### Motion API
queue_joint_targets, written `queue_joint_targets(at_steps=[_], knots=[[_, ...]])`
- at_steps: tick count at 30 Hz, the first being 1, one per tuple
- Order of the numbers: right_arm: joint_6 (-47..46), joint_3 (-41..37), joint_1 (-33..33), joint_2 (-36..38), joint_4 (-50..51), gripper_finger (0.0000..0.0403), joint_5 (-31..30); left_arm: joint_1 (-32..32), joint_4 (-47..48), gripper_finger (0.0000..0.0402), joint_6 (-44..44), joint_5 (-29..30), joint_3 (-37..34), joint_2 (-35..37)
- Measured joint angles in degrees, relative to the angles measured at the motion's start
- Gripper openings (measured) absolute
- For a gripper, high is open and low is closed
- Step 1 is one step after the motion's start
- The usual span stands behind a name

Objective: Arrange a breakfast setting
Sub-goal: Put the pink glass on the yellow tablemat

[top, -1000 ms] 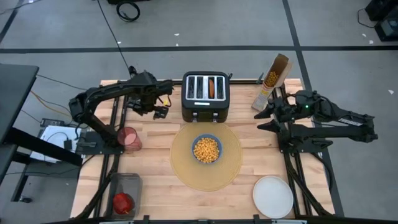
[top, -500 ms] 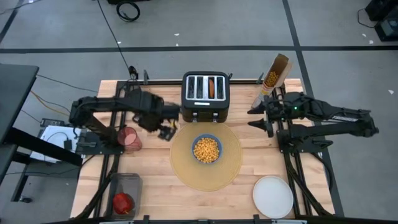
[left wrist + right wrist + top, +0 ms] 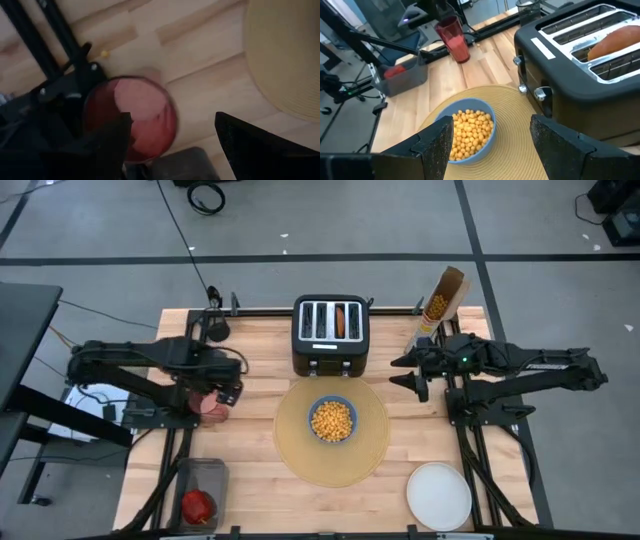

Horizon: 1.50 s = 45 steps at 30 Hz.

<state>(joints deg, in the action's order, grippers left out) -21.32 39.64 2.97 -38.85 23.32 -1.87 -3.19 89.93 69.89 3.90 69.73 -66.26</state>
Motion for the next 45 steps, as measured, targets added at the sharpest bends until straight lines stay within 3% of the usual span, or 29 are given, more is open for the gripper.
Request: queue_joint_targets(at_steps=[7, 15, 22, 31, 39, 45], knots=[[-2.97, 0.0, -0.18, -3.52, -2.05, 0.0268, -0.24, -2.23, -2.39, 0.0278, -0.31, -2.77, -6.2, 1.42], [-4.61, 0.0, -0.18, -6.69, -5.41, 0.0268, -0.2, -4.59, -7.19, 0.0215, -0.06, -7.3, -13.06, 1.35], [-2.86, 0.0, -0.24, -7.74, -8.93, 0.0268, 0.4, -5.85, -8.32, 0.0141, -0.92, -7.14, -14.88, 1.35], [12.5, 0.0, -4.57, -9.49, -17.84, 0.0268, 1.16, -7.24, -9.9, 0.0015, -12.16, -6.55, -14.88, 0.61], [14.31, 1.75, -7.72, -14.66, -20.19, 0.0269, -2.98, -8.06, -10.34, 0.0013, -12.1, -8.92, -11.44, 0.55], [15.92, 6.48, -9.93, -19.57, -19.47, 0.0291, -3.01, -8.65, -9.05, 0.0012, -15.21, -6.9, -1.73, -3.07]])
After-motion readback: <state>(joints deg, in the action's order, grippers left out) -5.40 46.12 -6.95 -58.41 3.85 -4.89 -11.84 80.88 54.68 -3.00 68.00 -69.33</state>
